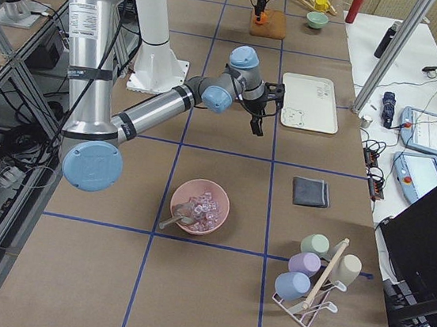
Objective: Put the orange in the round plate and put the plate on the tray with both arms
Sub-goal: 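Grasp the orange with the left gripper and carry it toward the white plate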
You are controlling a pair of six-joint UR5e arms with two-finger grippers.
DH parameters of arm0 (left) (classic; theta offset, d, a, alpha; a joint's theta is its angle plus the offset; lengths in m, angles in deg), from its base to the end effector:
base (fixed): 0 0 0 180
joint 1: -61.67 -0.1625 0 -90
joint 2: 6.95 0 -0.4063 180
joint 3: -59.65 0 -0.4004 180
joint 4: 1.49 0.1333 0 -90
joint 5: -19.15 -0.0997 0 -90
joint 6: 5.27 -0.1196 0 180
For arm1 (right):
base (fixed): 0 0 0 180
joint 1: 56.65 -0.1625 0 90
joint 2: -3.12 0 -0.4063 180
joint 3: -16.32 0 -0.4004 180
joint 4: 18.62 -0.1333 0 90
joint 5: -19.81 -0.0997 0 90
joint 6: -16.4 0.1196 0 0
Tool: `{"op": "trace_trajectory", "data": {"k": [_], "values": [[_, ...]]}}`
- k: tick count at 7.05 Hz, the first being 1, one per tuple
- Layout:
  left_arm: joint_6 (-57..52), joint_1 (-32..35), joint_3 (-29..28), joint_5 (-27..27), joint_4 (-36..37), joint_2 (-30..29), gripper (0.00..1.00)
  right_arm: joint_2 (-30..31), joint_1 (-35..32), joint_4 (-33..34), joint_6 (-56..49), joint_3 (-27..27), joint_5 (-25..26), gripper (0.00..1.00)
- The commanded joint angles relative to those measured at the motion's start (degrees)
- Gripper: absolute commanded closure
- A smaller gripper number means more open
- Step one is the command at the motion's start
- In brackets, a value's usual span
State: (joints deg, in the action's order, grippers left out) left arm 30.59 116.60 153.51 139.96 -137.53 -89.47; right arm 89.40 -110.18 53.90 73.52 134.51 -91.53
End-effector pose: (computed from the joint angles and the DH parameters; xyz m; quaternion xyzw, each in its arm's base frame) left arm 0.2224 -0.4421 0.5992 0.1404 0.4041 0.0899 0.8994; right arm -0.2343 -0.4681 0.3531 0.1585 -0.4144 0.0839 0.8922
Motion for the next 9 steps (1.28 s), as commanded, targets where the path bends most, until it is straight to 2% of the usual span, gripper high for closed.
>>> {"op": "trace_trajectory", "data": {"k": [1, 2, 3, 4, 6, 7, 8, 9], "values": [[0.61, 0.61, 6.65, 3.98, 4.86, -1.31, 1.00, -0.15, 0.09, -0.01, -0.08, 0.02, 0.41, 0.00], [7.32, 0.44, 12.08, 3.47, 15.61, -6.63, 1.00, -0.93, 0.35, -0.01, 0.10, -0.24, 0.42, 0.00], [12.78, -0.86, 13.70, 2.33, 23.03, -14.77, 1.00, -1.46, 0.62, -0.10, 0.53, -0.24, 0.42, 0.00], [20.06, -6.10, 13.63, 0.15, 28.06, -21.64, 1.00, -1.81, 1.05, -0.80, 2.02, 0.10, 0.42, 0.00], [33.26, -16.64, 13.11, -8.19, 47.07, -38.24, 1.00, -1.91, 2.20, -3.70, 4.84, -0.24, 0.59, 0.00], [38.88, -21.74, 11.19, -13.10, 52.05, -43.98, 1.00, -1.91, 2.55, -3.70, 4.85, -0.33, 1.03, 0.00], [45.29, -25.36, 6.73, -16.28, 52.02, -48.73, 1.00, -1.99, 3.07, -3.79, 5.45, -0.33, 1.82, 0.00], [47.01, -26.96, 2.25, -17.53, 51.84, -52.44, 1.00, -2.43, 3.34, -3.79, 6.77, -0.33, 2.08, 0.01]]}}
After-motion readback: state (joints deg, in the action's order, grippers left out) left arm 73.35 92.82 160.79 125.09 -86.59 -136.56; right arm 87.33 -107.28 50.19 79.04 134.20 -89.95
